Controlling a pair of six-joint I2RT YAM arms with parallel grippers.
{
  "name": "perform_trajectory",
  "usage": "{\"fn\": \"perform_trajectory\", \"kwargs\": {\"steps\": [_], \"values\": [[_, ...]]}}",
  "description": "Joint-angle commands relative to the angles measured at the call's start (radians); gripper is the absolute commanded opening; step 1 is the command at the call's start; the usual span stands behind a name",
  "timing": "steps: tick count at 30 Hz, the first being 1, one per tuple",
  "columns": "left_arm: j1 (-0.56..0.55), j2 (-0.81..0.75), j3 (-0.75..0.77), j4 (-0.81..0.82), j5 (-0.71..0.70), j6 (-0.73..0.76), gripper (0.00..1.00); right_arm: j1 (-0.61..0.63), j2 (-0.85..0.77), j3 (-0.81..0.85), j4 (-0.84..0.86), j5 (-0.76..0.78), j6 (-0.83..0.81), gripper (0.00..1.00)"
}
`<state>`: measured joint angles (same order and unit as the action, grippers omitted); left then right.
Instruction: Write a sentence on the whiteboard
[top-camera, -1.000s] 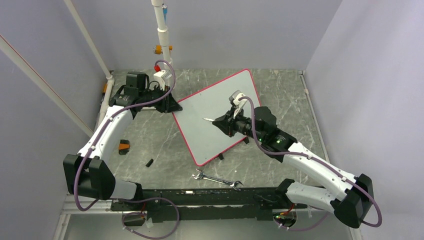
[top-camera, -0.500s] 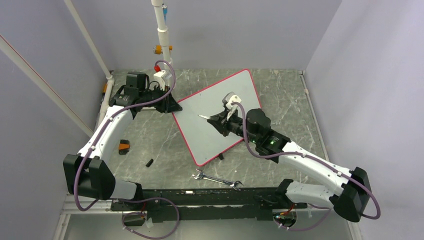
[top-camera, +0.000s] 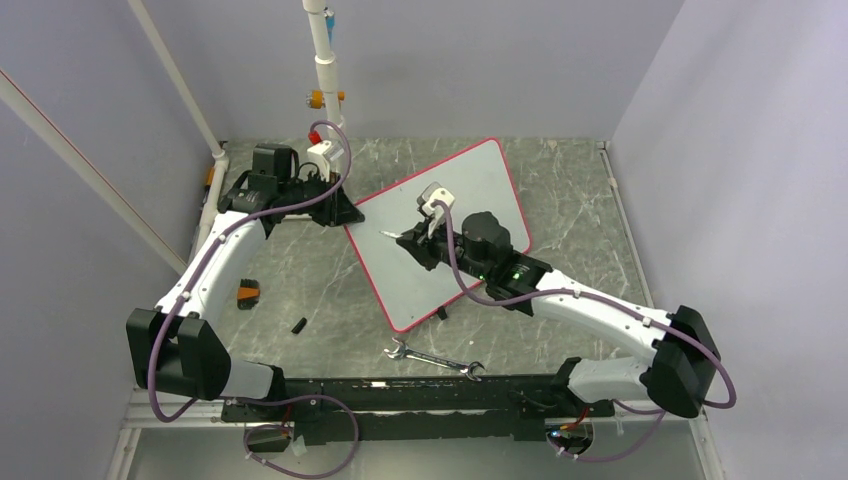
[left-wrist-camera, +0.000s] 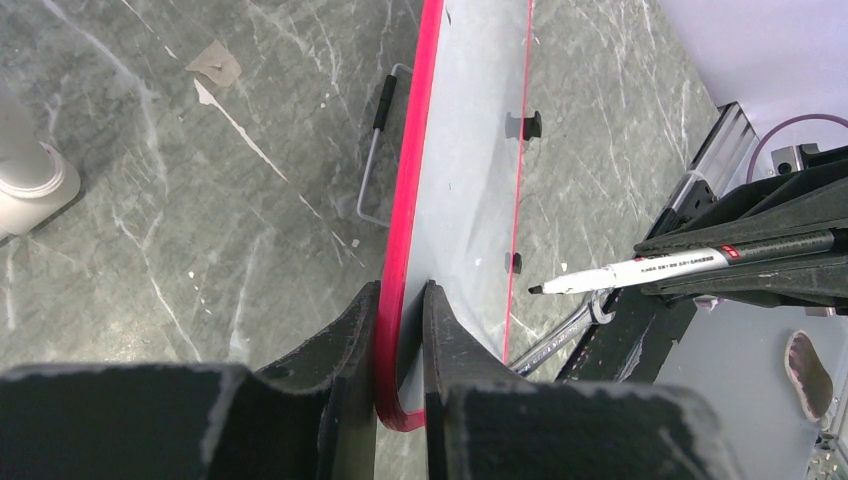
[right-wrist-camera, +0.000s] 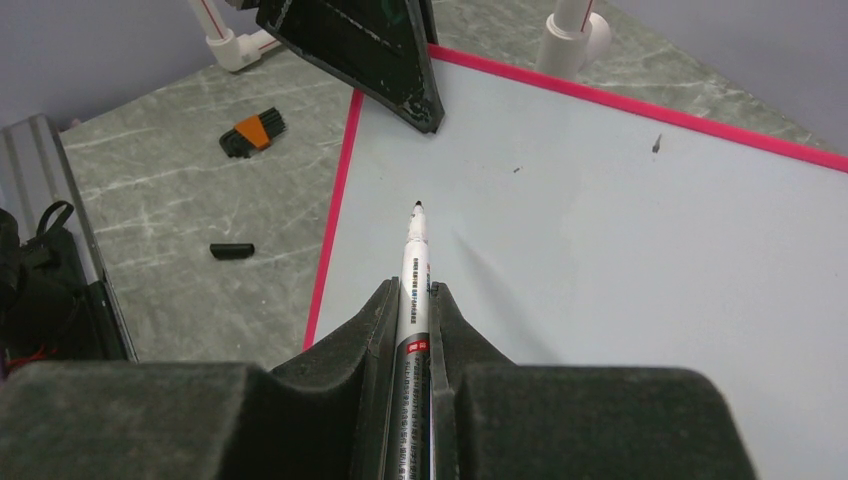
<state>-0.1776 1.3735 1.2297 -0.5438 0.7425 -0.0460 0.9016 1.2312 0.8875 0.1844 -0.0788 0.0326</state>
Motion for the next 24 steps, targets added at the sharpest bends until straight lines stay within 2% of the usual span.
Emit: {"fn": "perform_trajectory", "kwargs": {"steps": [1, 24], "values": [[0.001, -0.019, -0.014, 0.025, -0.137, 0.107, 0.0, 0.014, 0.029, 0.071, 0.067, 0.025, -0.01, 0.0], [-0.008, -0.078, -0.06, 0.031, -0.175, 0.133, 0.0, 0.028, 0.13, 0.14, 0.057, 0.051, 0.0, 0.0]]}}
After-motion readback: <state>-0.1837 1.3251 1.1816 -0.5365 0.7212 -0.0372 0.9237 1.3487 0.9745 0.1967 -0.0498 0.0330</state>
